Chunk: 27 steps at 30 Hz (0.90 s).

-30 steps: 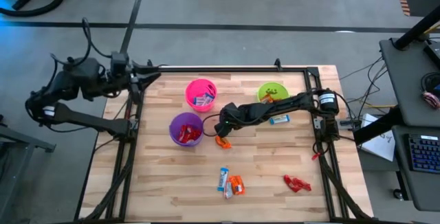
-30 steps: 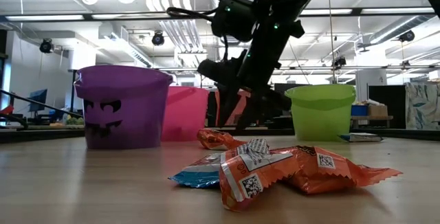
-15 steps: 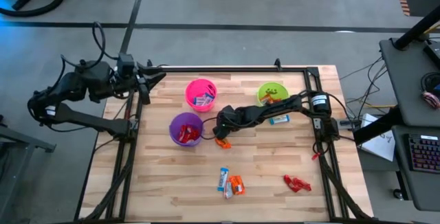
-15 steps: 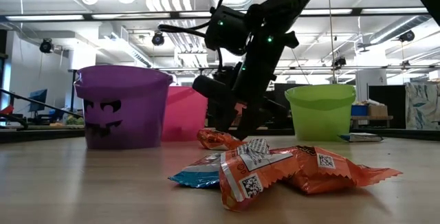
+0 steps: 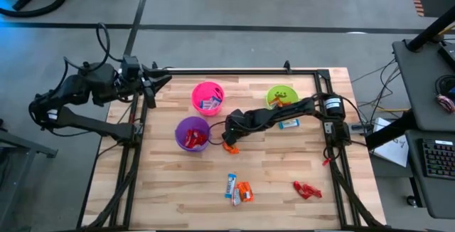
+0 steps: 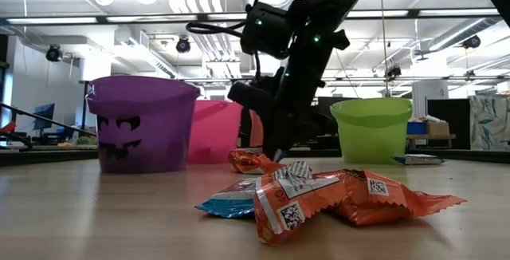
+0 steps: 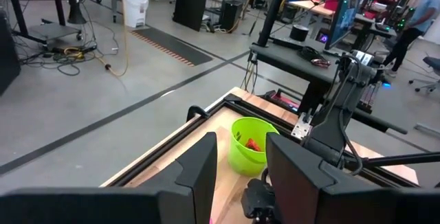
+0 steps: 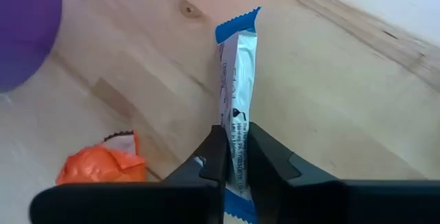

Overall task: Sort candy
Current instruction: Put the white chocolate into the pink bucket

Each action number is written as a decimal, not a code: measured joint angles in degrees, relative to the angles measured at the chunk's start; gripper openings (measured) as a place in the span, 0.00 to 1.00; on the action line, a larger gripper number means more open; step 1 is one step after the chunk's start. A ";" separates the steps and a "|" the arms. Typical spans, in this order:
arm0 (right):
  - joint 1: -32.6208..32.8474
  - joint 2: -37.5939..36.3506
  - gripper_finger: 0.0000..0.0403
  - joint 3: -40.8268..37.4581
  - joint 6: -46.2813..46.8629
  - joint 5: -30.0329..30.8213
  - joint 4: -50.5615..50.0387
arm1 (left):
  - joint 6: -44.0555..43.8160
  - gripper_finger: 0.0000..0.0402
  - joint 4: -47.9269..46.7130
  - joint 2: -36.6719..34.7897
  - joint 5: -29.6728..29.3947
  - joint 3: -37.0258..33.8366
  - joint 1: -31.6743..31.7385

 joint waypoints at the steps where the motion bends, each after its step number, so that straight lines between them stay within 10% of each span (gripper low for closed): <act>1: 0.00 -0.24 0.08 -0.05 -0.38 -0.14 -0.27 | 0.00 0.27 0.00 0.00 0.00 0.00 0.00; 15: -1.18 -15.74 0.08 -0.21 -12.98 -0.67 -0.86 | 0.01 0.27 -8.17 0.09 -1.33 0.00 0.07; 27: -9.78 -17.92 0.08 -0.13 -28.46 -0.95 25.00 | 2.47 0.27 -9.76 1.63 -1.32 -0.07 0.09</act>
